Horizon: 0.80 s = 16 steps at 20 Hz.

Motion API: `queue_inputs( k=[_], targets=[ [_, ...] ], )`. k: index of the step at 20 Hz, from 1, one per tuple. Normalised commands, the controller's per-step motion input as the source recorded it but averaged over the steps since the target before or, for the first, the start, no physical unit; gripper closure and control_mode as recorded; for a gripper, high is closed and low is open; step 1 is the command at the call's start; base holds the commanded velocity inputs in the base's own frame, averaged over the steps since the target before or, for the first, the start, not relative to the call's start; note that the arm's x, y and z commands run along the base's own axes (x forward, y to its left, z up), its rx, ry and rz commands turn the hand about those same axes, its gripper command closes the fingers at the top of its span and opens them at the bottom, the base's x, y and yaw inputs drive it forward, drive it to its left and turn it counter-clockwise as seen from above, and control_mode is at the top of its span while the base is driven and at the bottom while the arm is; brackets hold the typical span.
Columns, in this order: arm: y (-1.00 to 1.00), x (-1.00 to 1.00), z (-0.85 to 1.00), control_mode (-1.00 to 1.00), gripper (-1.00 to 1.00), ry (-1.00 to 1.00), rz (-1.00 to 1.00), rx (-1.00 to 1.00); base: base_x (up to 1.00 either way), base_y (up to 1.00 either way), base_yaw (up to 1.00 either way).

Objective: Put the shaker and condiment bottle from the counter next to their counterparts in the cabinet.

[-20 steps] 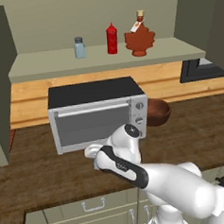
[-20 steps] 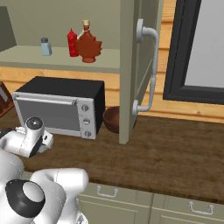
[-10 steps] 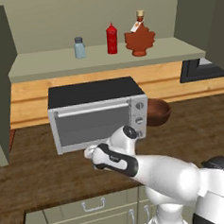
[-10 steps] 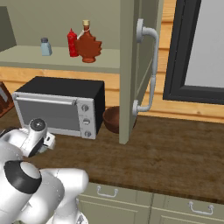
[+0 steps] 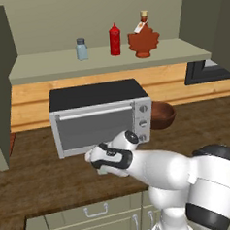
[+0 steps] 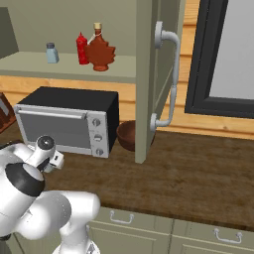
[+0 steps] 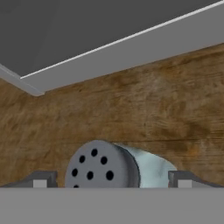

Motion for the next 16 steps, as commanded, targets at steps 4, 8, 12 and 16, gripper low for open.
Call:
queue_inputs(
  k=[4, 8, 12, 16],
  targets=[
    [0.04, 0.11, -0.16, -1.0, 1.0, 0.0, -0.01, 0.04, 0.0, 0.0, 0.0],
    [0.0, 0.0, -0.01, -1.0, 1.0, 0.0, 0.0, 0.07, 0.0, 0.0, 0.0],
    [0.0, 0.0, 0.22, -1.0, 1.0, 0.01, 0.0, 0.08, 0.0, 0.0, 0.0],
    [0.0, 0.0, 0.78, -1.0, 1.0, 0.09, 0.0, 0.07, 0.0, 0.0, 0.0]
  ],
)
